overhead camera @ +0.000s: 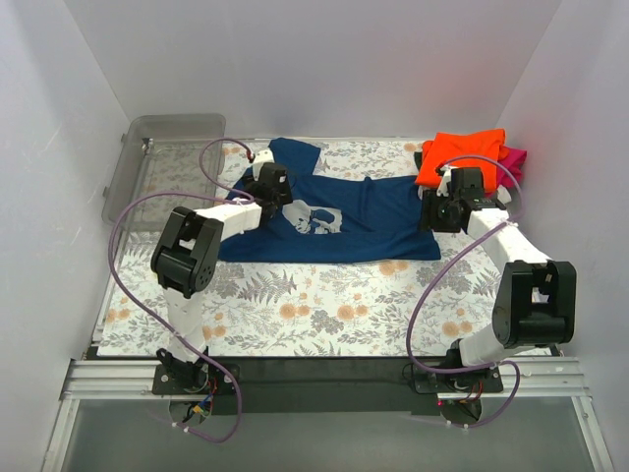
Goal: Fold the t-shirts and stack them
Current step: Fold the tshirt
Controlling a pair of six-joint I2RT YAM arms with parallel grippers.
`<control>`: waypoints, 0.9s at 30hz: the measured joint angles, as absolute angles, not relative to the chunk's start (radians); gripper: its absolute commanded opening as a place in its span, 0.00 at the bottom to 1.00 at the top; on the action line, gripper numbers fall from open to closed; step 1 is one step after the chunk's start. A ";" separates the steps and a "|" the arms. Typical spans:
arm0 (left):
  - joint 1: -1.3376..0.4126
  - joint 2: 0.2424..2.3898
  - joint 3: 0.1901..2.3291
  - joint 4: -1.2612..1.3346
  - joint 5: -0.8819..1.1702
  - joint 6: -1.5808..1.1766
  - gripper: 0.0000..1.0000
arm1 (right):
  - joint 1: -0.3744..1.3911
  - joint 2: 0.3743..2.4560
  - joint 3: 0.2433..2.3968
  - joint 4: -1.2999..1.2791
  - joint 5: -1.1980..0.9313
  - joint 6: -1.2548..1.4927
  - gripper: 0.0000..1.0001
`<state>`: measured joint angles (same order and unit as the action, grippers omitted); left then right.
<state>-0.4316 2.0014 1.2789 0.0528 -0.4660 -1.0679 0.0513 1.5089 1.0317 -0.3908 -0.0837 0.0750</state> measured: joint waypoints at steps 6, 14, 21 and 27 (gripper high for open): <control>-0.434 2.038 1.298 -0.019 -0.476 -1.067 0.57 | 0.053 1.488 1.032 -0.383 -0.106 0.075 0.48; -0.434 2.072 1.328 -0.088 -0.477 -1.068 0.32 | 0.055 1.488 1.031 -0.379 -0.115 0.075 0.48; -0.434 2.072 1.329 -0.099 -0.481 -1.071 0.18 | 0.059 1.488 1.031 -0.368 -0.116 0.075 0.48; -0.434 2.073 1.349 -0.106 -0.490 -1.063 0.07 | 0.061 1.487 1.031 -0.366 -0.116 0.075 0.48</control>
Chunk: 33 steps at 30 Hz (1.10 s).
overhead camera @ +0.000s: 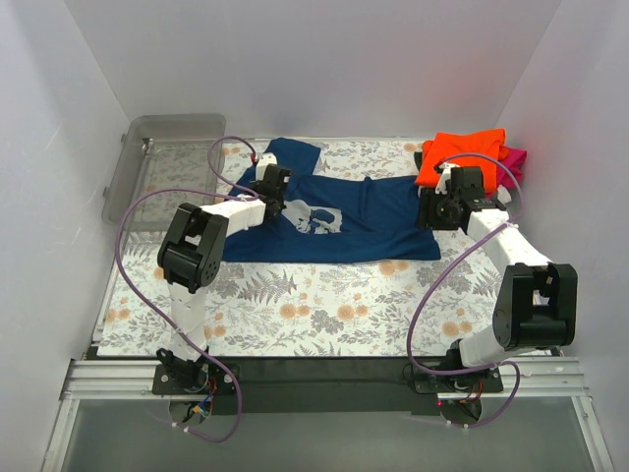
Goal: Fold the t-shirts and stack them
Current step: Fold the tshirt
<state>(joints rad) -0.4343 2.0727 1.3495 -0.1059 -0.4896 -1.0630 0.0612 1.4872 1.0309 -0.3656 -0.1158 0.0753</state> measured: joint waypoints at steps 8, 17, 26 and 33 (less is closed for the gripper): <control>-0.434 2.072 1.361 -0.107 -0.501 -1.050 0.00 | 0.064 1.487 1.030 -0.364 -0.116 0.075 0.48; -0.434 2.073 1.449 -0.119 -0.539 -1.013 0.00 | 0.073 1.488 1.030 -0.364 -0.114 0.075 0.48; -0.434 2.117 1.515 -0.104 -0.550 -0.972 0.00 | 0.074 1.542 1.036 -0.352 -0.108 0.081 0.48; -0.434 2.123 1.512 -0.104 -0.550 -0.965 0.00 | 0.075 1.681 1.124 -0.303 -0.103 0.085 0.45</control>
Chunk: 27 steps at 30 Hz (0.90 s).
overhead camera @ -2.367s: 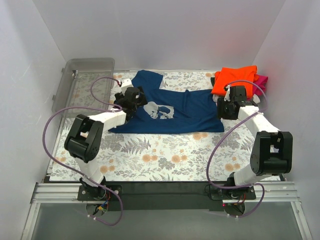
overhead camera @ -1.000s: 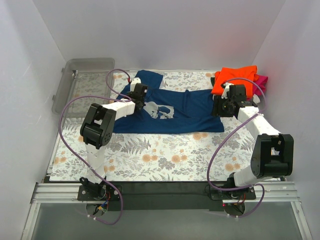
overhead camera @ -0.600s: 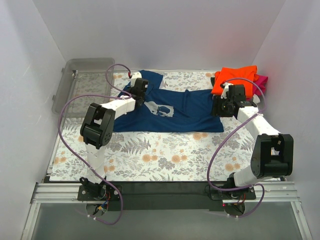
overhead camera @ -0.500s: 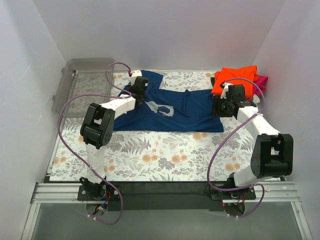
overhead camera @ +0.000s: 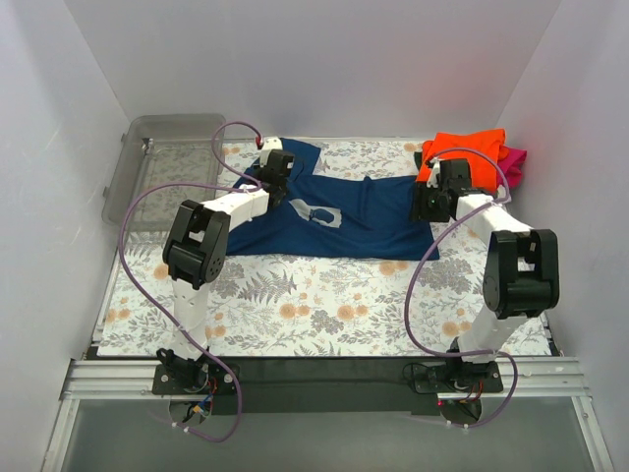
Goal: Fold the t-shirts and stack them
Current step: Fold the tshirt
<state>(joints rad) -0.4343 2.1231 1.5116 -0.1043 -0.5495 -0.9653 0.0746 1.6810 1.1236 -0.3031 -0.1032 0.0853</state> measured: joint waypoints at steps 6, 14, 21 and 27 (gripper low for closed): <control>-0.434 2.123 1.489 -0.105 -0.542 -0.969 0.00 | 0.075 1.769 1.164 -0.276 -0.084 0.083 0.45; -0.434 2.123 1.478 -0.104 -0.535 -0.976 0.00 | 0.075 1.814 1.201 -0.273 -0.052 0.083 0.44; -0.434 2.122 1.461 -0.102 -0.535 -0.977 0.00 | 0.075 1.847 1.221 -0.260 -0.026 0.088 0.41; -0.434 2.119 1.452 -0.097 -0.535 -0.980 0.00 | 0.075 1.850 1.221 -0.262 -0.020 0.095 0.29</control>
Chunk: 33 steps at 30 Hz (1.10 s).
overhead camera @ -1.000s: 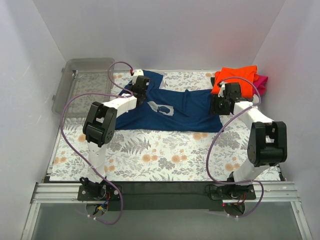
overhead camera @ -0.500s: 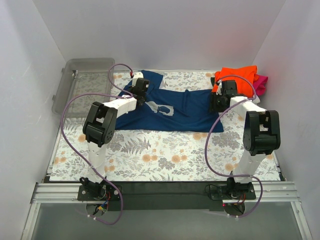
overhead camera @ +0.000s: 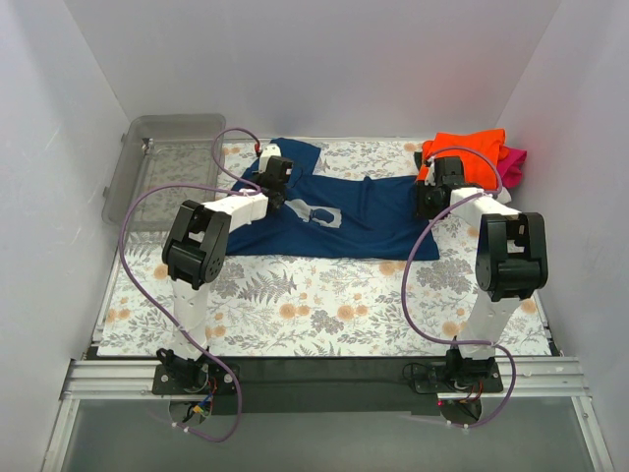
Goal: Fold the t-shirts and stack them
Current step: Fold the tshirt
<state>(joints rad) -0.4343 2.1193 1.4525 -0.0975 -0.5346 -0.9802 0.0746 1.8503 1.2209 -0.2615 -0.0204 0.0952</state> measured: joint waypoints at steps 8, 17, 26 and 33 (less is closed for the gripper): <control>-0.434 2.119 1.448 -0.097 -0.535 -0.984 0.00 | 0.080 1.851 1.221 -0.265 -0.013 0.101 0.01; -0.430 2.111 1.432 -0.090 -0.536 -0.984 0.00 | 0.086 1.835 1.221 -0.292 0.028 0.097 0.01; -0.420 2.090 1.406 -0.076 -0.535 -0.984 0.00 | 0.087 1.801 1.229 -0.305 0.083 0.090 0.01; -0.420 2.079 1.403 -0.066 -0.535 -0.984 0.00 | 0.087 1.801 1.235 -0.321 0.128 0.083 0.01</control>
